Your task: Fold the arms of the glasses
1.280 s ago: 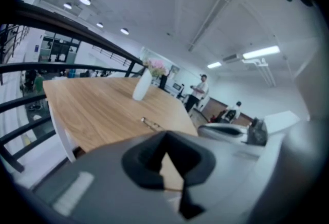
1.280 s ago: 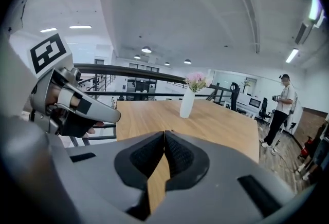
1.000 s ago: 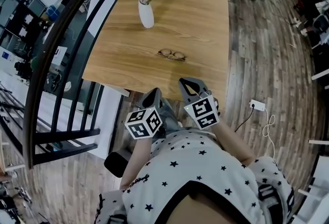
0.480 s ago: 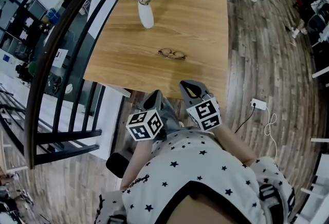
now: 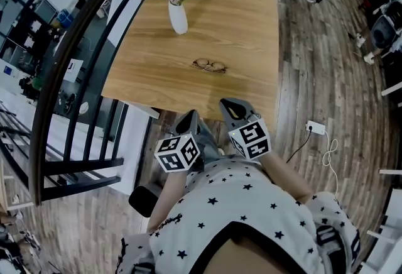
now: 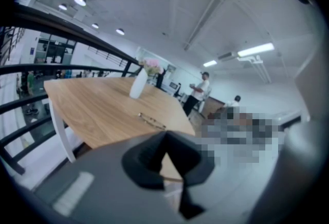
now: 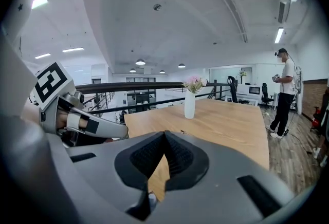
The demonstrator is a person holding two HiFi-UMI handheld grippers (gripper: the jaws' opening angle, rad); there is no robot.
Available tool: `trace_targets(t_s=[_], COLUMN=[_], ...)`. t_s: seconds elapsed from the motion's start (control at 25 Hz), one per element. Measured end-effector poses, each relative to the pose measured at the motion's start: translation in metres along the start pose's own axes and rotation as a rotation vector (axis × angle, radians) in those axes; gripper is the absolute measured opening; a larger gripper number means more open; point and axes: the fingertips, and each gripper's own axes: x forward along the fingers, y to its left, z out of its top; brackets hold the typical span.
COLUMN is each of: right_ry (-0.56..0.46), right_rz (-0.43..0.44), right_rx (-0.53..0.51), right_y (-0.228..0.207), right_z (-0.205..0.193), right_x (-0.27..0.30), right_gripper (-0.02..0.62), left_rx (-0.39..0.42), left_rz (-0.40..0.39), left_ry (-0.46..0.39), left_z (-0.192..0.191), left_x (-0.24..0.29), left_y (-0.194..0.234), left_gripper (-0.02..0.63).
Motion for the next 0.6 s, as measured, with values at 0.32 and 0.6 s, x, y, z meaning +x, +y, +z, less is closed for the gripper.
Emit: trace_targets(t_s=[0.32,0.6], right_ry=[-0.007,-0.013], right_rz=[0.004,0.012], right_rx=[0.034,0.041], right_y=[-0.0035,-0.0063], right_z=[0.0008,0.0042], right_x=[-0.0029,0.0005], right_gripper=[0.015,0.015], left_rx=[0.002,0.004], left_rz=[0.001,0.002], left_ry=[0.002,0.003], left_z=[0.0002,0.0032], left_x=[-0.0006,0.0032], left_y=[-0.0043,-0.0045], left_gripper=[0.008,0.008])
